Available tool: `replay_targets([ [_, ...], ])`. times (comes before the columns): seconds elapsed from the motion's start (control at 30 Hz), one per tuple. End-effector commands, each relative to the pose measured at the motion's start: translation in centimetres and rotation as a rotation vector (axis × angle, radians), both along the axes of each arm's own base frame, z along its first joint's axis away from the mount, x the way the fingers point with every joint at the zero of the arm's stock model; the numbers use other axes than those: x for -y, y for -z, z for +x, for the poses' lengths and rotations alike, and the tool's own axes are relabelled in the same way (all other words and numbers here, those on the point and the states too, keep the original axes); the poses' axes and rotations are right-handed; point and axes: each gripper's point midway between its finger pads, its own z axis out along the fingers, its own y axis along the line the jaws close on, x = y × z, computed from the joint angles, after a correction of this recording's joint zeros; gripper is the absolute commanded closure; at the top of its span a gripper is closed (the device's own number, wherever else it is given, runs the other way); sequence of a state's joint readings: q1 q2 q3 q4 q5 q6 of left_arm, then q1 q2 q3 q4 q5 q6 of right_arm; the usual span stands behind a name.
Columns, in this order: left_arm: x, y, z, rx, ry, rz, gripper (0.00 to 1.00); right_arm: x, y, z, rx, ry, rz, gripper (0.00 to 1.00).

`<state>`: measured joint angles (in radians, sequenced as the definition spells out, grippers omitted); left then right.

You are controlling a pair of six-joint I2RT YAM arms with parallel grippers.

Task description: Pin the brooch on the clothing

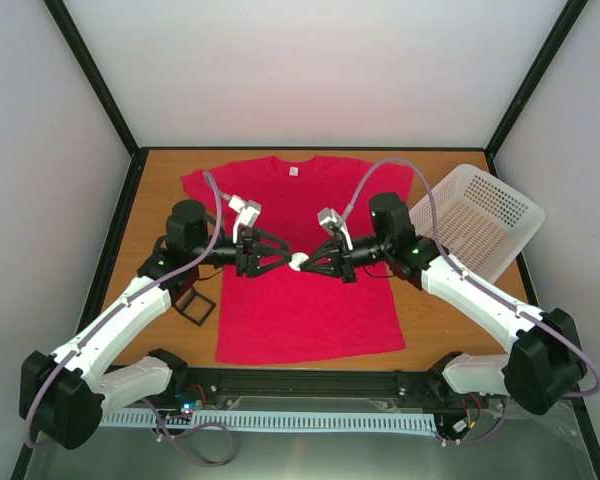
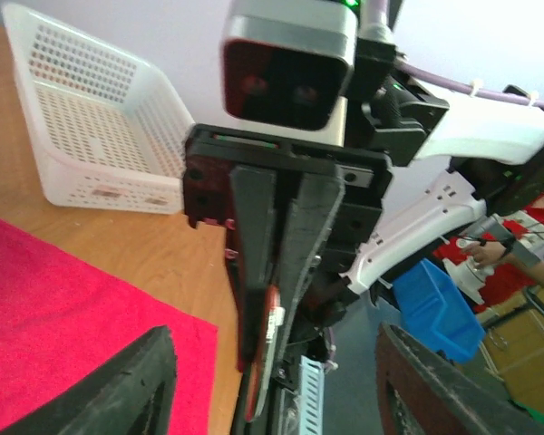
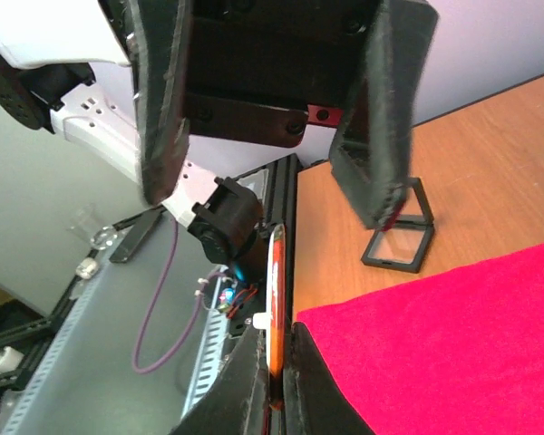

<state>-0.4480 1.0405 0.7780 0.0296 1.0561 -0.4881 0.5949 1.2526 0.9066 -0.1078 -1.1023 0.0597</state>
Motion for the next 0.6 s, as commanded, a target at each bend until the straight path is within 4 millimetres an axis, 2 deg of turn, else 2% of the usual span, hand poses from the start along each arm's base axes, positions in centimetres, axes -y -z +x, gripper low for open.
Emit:
replay_targets([
  [0.0, 0.4, -1.8, -2.0, 0.111, 0.094, -0.028, 0.42, -0.3, -1.0, -0.1, -0.054, -0.057, 0.02, 0.97],
  [0.1, 0.5, -1.3, -2.1, 0.1, 0.111, -0.016, 0.47, -0.2, -1.4, -0.1, -0.04, -0.051, 0.03, 0.97],
  [0.2, 0.8, -1.0, -1.8, 0.087, 0.123, 0.0, 0.6, -0.3, -1.6, 0.0, -0.038, -0.05, 0.029, 0.97],
  [0.33, 1.3, -0.9, -1.6, 0.072, 0.14, 0.009, 0.66, -0.3, -1.8, 0.0, -0.034, -0.053, 0.029, 0.97],
  [0.47, 1.6, -0.9, -1.4, 0.073, 0.143, 0.014, 0.83, -0.2, -1.8, 0.0, -0.02, -0.041, 0.026, 0.97],
  [0.53, 1.6, -0.9, -1.2, 0.074, 0.133, 0.023, 0.96, -0.1, -1.9, 0.1, -0.012, -0.032, 0.026, 0.97],
  [0.57, 1.6, -0.9, -1.1, 0.078, 0.123, 0.026, 0.99, -0.2, -1.9, 0.3, -0.009, -0.016, 0.019, 0.96],
])
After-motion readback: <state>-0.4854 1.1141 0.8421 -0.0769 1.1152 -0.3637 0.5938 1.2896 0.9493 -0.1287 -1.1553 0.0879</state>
